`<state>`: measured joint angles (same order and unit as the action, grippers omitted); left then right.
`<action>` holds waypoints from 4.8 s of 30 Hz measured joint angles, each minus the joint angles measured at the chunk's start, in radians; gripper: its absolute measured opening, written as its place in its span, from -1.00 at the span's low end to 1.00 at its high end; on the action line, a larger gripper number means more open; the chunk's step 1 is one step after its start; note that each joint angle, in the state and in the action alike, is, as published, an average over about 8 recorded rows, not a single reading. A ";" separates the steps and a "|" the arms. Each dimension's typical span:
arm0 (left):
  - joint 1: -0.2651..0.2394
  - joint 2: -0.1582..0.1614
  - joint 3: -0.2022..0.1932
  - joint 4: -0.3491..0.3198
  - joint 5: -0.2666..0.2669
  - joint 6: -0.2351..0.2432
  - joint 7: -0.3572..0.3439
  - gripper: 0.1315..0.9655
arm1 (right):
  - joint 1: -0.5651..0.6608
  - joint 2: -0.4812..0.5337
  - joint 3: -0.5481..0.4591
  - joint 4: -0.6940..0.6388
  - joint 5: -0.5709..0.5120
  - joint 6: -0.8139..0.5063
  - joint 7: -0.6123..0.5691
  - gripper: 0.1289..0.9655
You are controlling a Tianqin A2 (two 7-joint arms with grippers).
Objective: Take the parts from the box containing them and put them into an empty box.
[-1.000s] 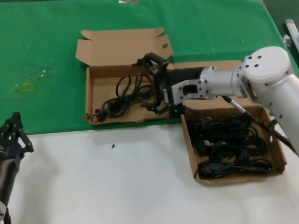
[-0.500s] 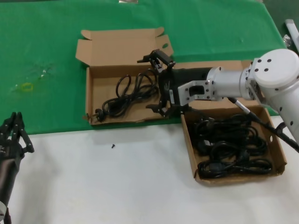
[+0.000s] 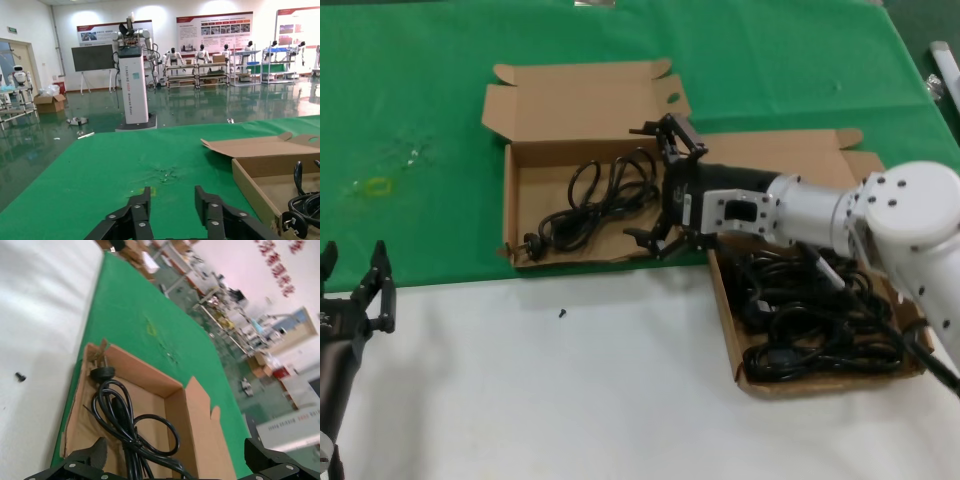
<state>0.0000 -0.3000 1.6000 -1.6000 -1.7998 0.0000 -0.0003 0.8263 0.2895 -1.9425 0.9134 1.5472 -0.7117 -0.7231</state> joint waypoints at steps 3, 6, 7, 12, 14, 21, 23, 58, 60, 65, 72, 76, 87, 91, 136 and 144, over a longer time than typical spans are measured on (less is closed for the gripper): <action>0.000 0.000 0.000 0.000 0.000 0.000 0.000 -0.48 | -0.039 0.000 0.016 0.032 0.012 0.034 0.034 1.00; 0.000 0.000 0.000 0.000 0.000 0.000 0.000 -0.34 | -0.078 0.001 0.032 0.064 0.024 0.067 0.068 1.00; 0.000 0.000 0.000 0.000 0.000 0.000 0.000 -0.34 | -0.091 0.001 0.038 0.075 0.028 0.078 0.079 1.00; 0.000 0.000 0.000 0.000 0.000 0.000 0.000 -0.20 | -0.156 0.002 0.065 0.130 0.048 0.135 0.137 1.00; 0.000 0.000 0.000 0.000 0.000 0.000 0.000 -0.07 | -0.183 0.002 0.076 0.152 0.056 0.158 0.160 1.00; 0.000 0.000 0.000 0.000 0.000 0.000 0.000 0.31 | -0.274 0.004 0.114 0.228 0.084 0.236 0.240 1.00; 0.000 0.000 0.000 0.000 0.000 0.000 0.000 0.42 | -0.300 0.004 0.125 0.250 0.092 0.259 0.263 1.00; 0.000 0.000 0.000 0.000 0.000 0.000 0.000 1.00 | -0.755 0.010 0.313 0.628 0.231 0.651 0.661 1.00; 0.000 0.000 0.000 0.000 0.000 0.000 0.000 1.00 | -0.774 0.010 0.321 0.643 0.237 0.666 0.677 1.00; 0.000 0.000 0.000 0.000 0.000 0.000 0.000 1.00 | -0.792 0.010 0.328 0.658 0.242 0.682 0.693 1.00; 0.000 0.000 0.000 0.000 0.000 0.000 0.000 1.00 | -0.793 0.010 0.329 0.659 0.243 0.683 0.694 1.00; 0.000 0.000 0.000 0.000 0.000 0.000 0.001 1.00 | -0.793 0.010 0.329 0.659 0.243 0.683 0.694 1.00; 0.000 0.000 0.000 0.000 0.000 0.000 0.000 1.00 | -0.793 0.010 0.329 0.659 0.243 0.683 0.694 1.00; 0.000 0.000 0.000 0.000 0.000 0.000 0.000 1.00 | -0.793 0.010 0.329 0.659 0.243 0.683 0.694 1.00; 0.000 0.000 0.000 0.000 0.000 0.000 0.000 1.00 | -0.793 0.010 0.329 0.659 0.243 0.683 0.694 1.00; 0.000 0.000 0.000 0.000 0.000 0.000 0.000 1.00 | -0.793 0.010 0.329 0.659 0.243 0.683 0.694 1.00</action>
<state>0.0000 -0.3000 1.6000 -1.6000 -1.8000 0.0000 0.0000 0.0329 0.2996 -1.6136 1.5727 1.7899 -0.0283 -0.0288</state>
